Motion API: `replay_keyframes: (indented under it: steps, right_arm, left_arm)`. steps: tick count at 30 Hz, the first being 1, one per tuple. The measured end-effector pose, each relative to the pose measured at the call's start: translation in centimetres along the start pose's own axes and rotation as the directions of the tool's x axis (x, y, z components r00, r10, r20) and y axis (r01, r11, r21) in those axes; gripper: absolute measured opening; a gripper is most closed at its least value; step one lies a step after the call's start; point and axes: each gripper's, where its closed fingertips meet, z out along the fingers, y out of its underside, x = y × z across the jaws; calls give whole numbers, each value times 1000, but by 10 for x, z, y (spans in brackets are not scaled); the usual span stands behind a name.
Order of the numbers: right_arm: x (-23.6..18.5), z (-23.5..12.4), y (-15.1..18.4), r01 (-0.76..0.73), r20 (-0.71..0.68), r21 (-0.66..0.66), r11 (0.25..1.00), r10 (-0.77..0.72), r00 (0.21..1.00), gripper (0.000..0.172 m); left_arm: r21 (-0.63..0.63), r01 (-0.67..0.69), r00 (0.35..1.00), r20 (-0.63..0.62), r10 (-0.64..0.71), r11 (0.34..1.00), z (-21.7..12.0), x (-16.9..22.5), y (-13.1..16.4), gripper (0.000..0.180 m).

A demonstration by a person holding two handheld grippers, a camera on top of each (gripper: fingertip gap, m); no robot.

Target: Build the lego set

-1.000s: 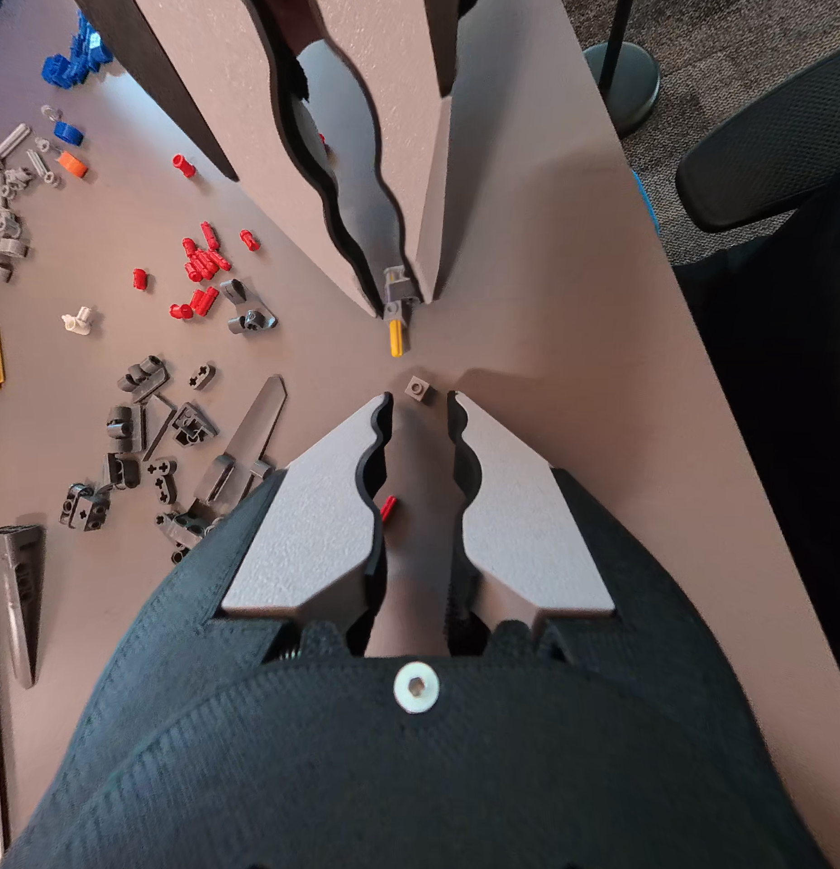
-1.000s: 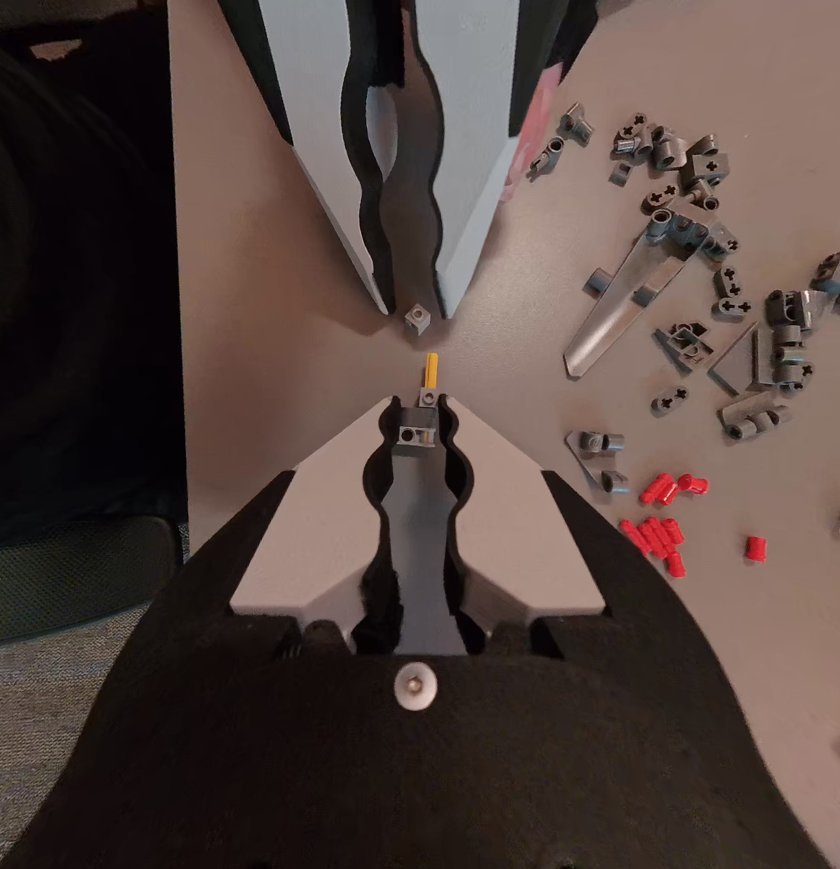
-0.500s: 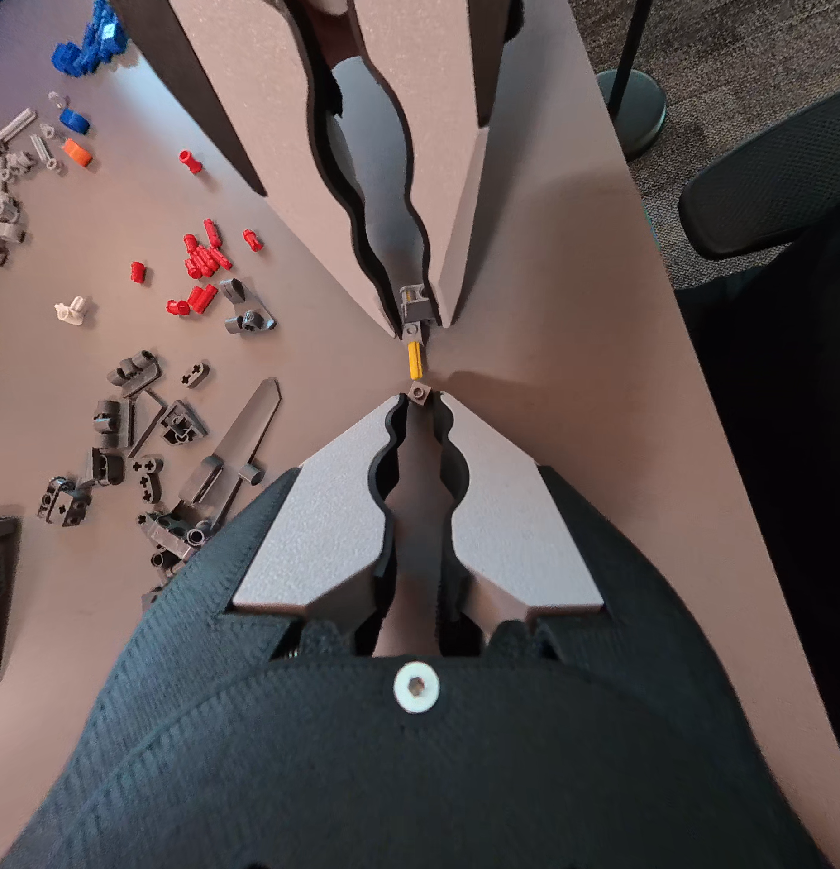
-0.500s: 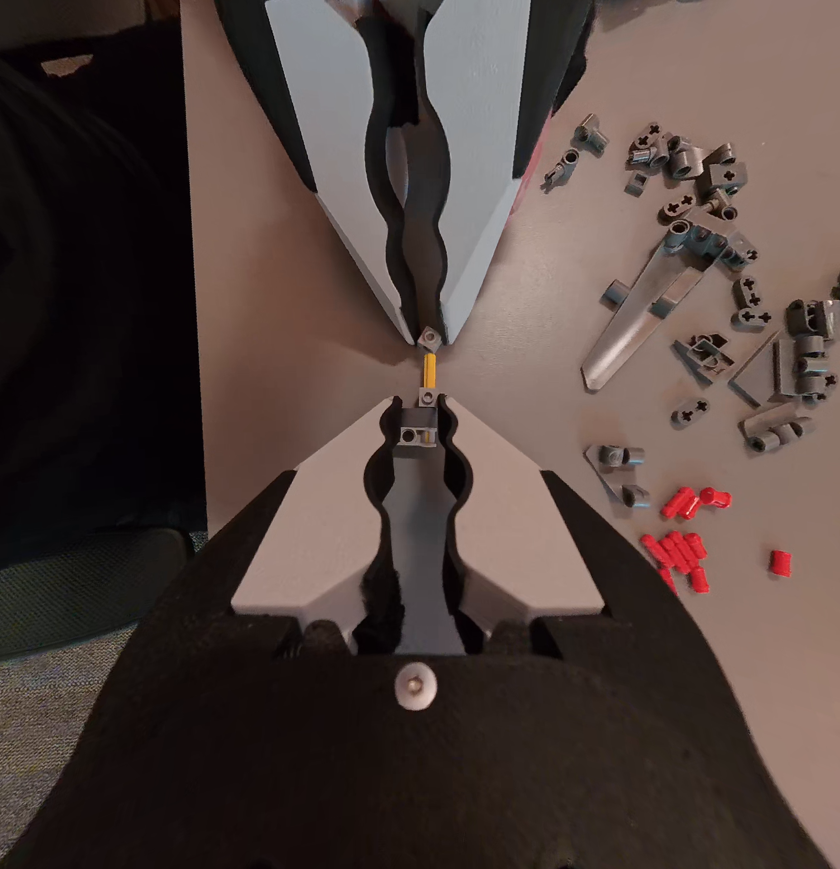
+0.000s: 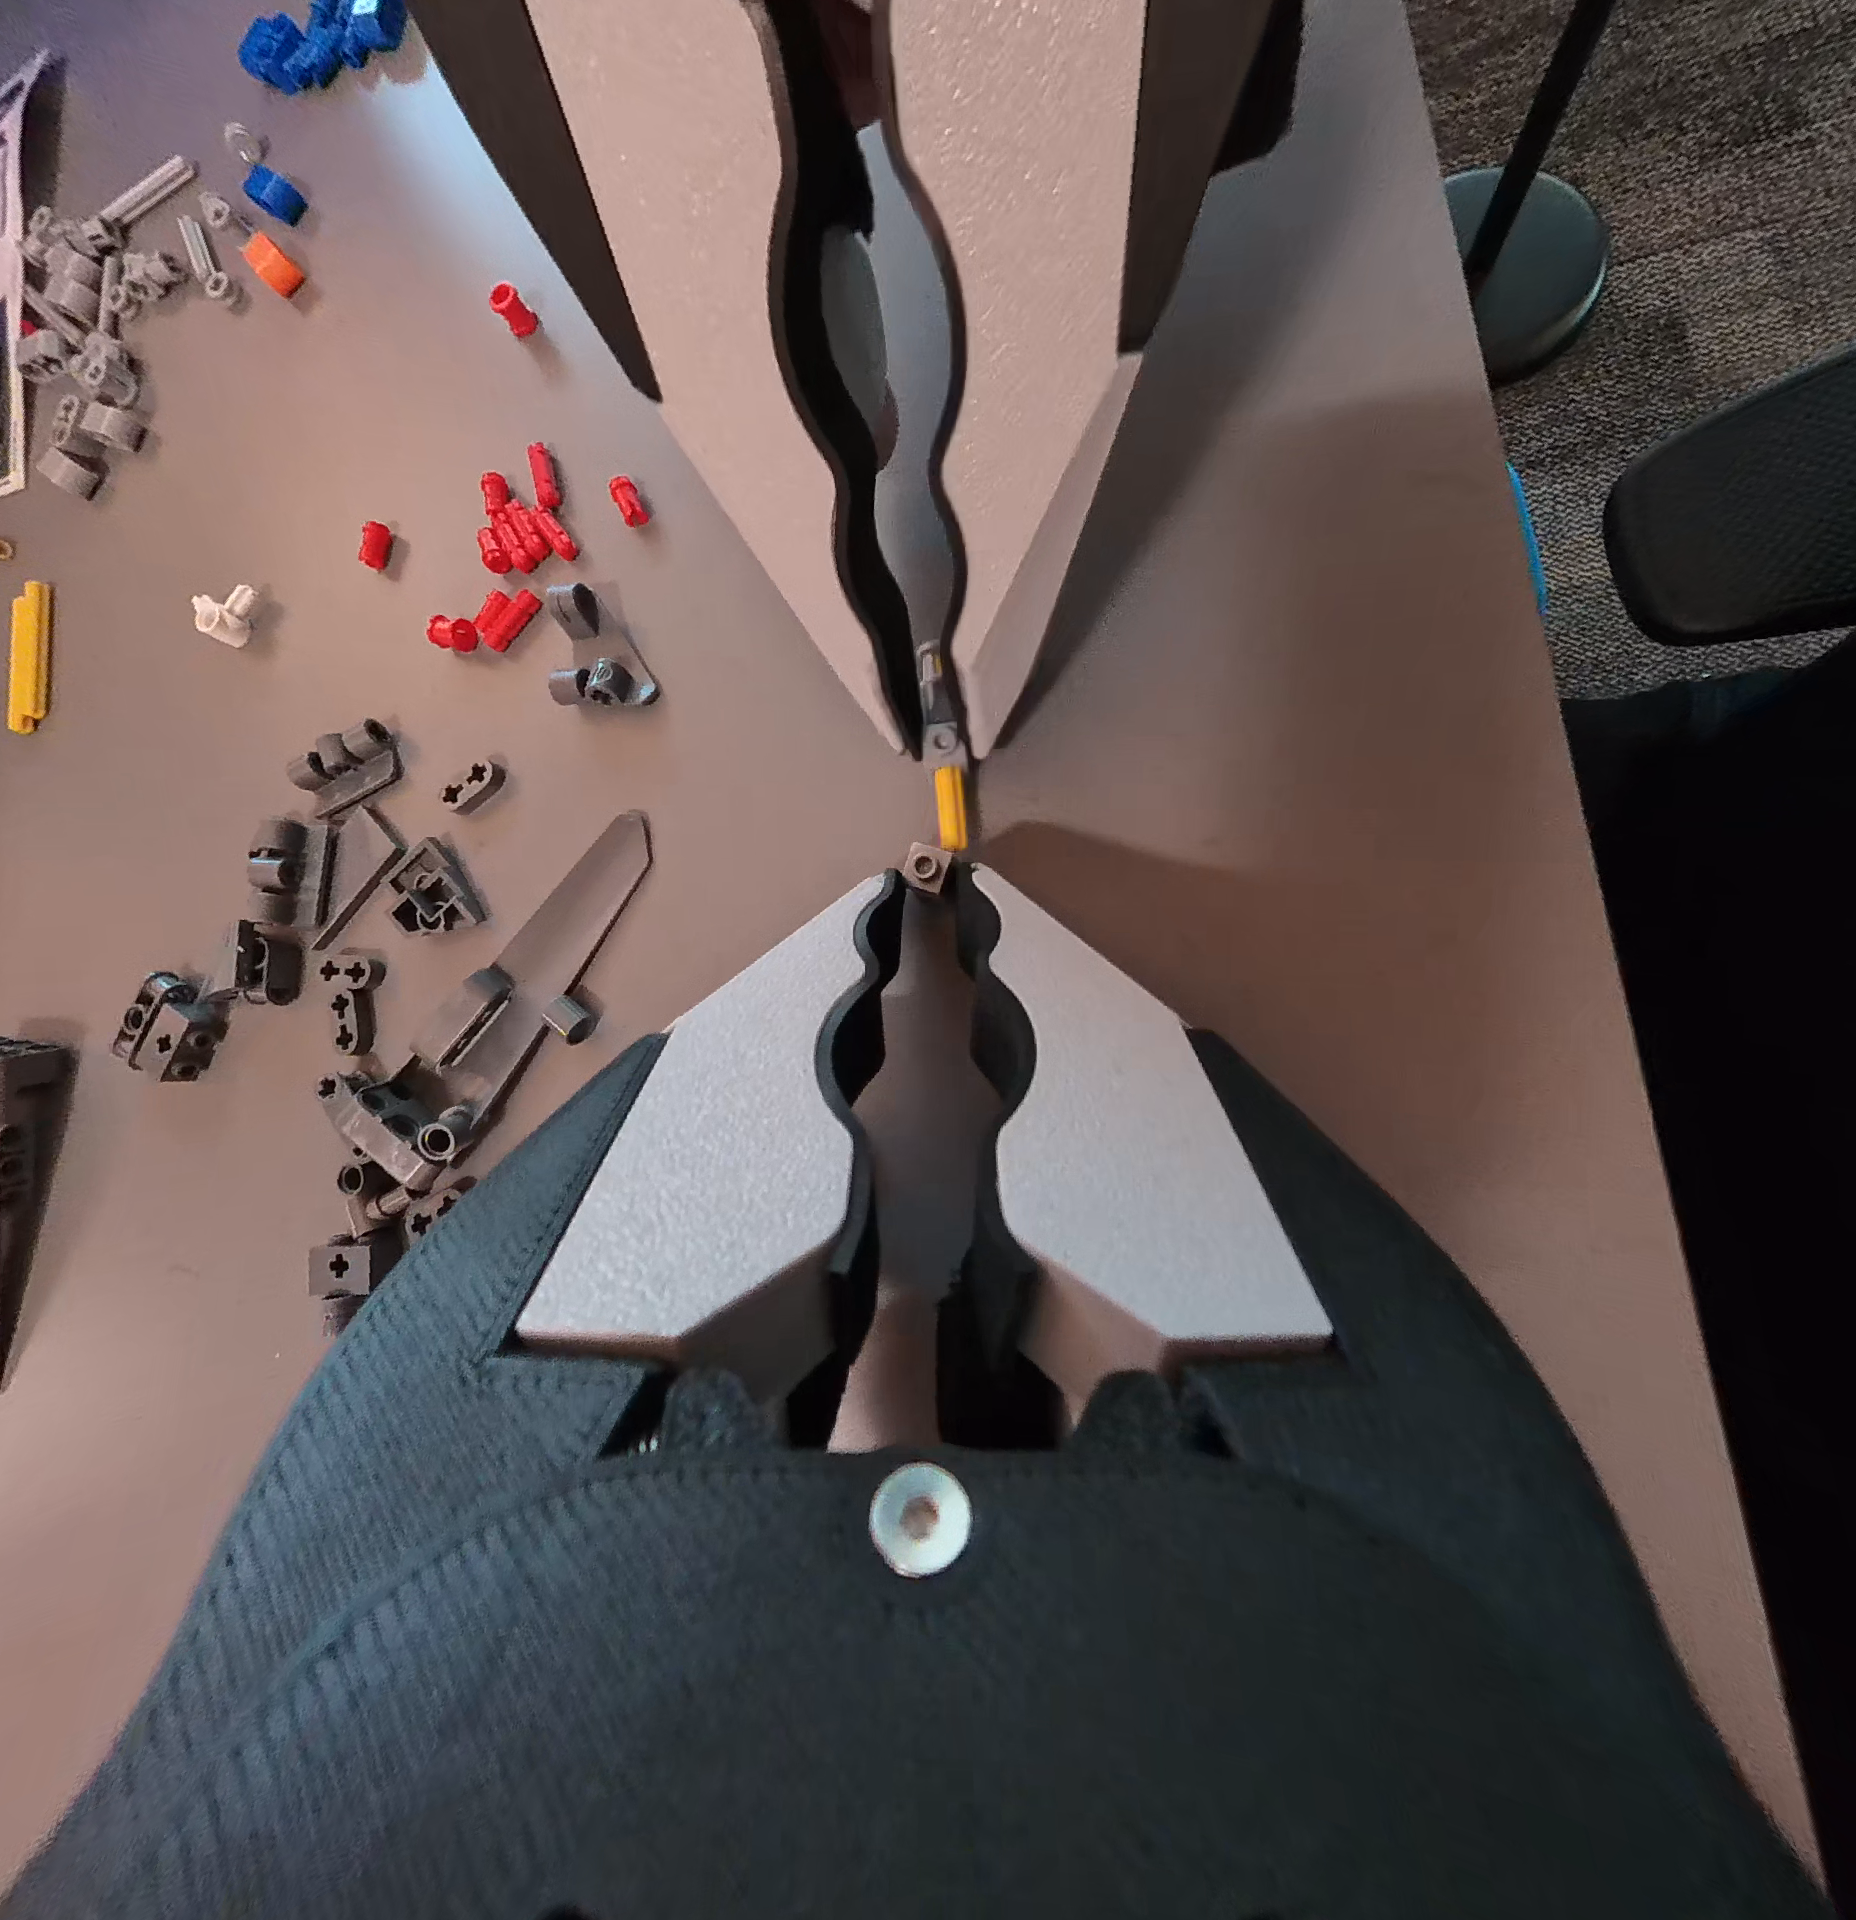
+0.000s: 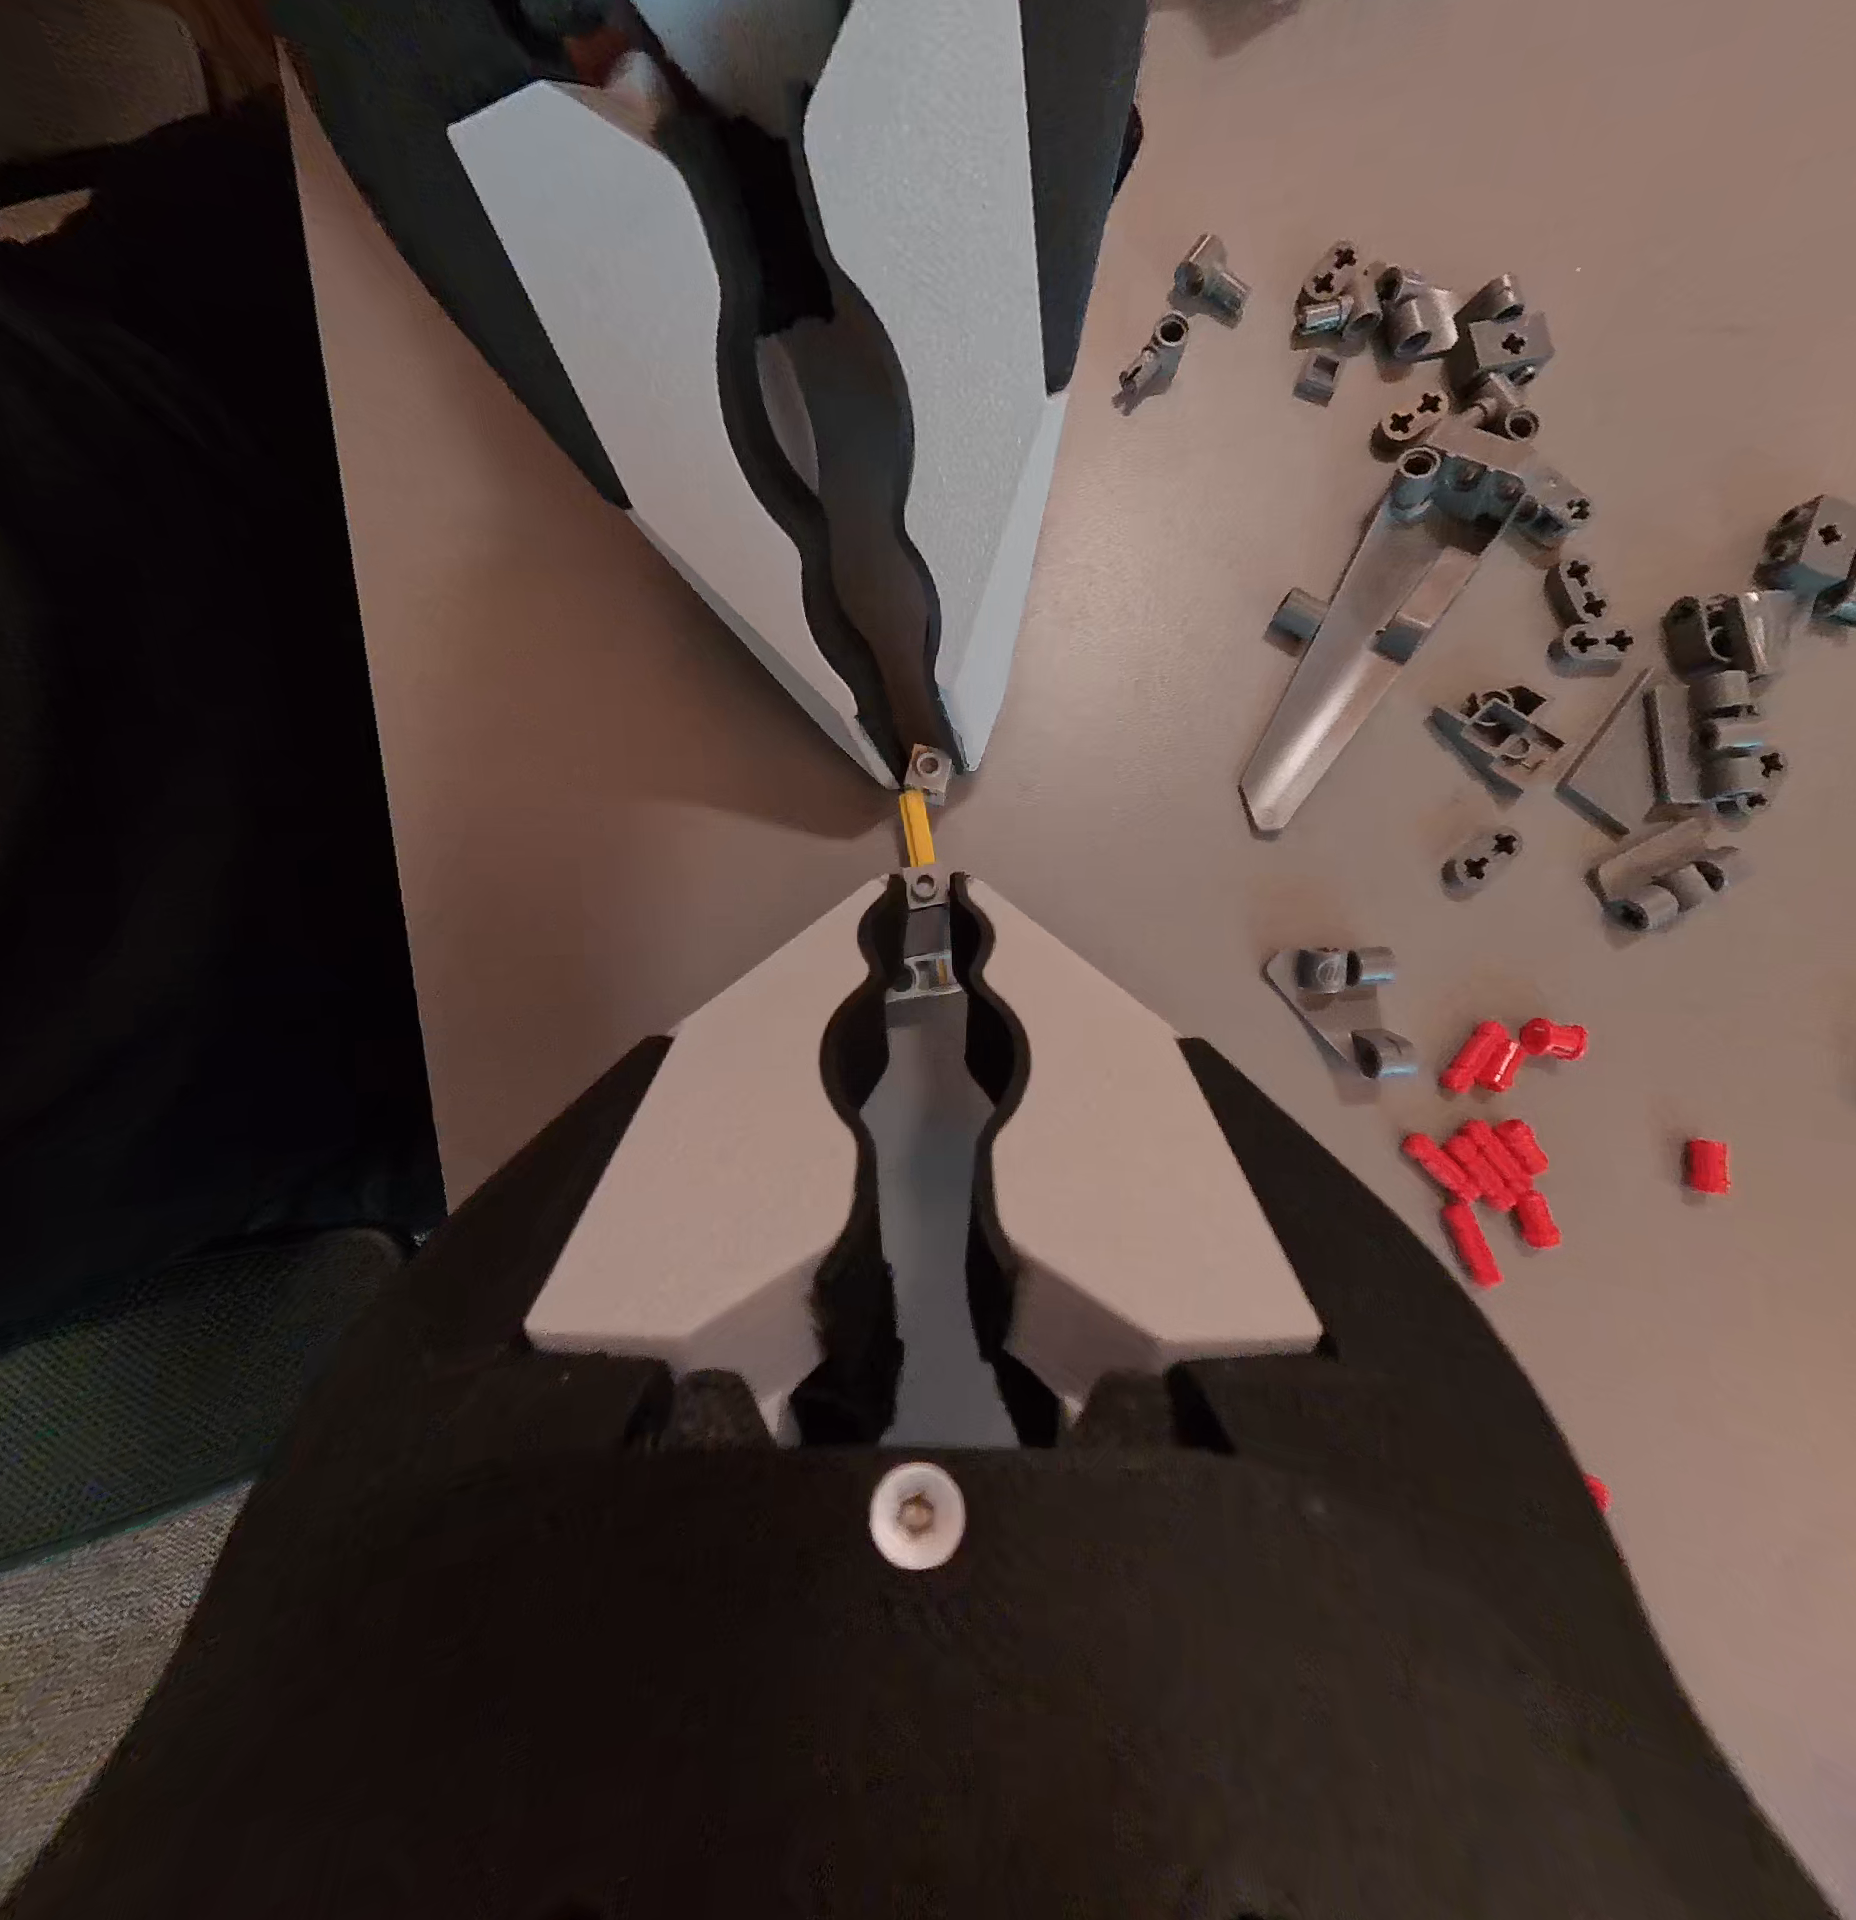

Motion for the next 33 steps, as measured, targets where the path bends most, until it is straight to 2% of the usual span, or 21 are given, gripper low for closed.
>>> replay_keyframes:
  steps: [16,33]
  right_arm:
    - [-2,2,0,22,-29,2,1000,-22,999,6]
    - [9,1,0,-99,-85,-1,995,98,991,5]
  left_arm:
    - [-5,15,1000,21,-14,1000,1,2,-1,7]
    - [-3,89,992,92,-88,996,1,-5,1,7]
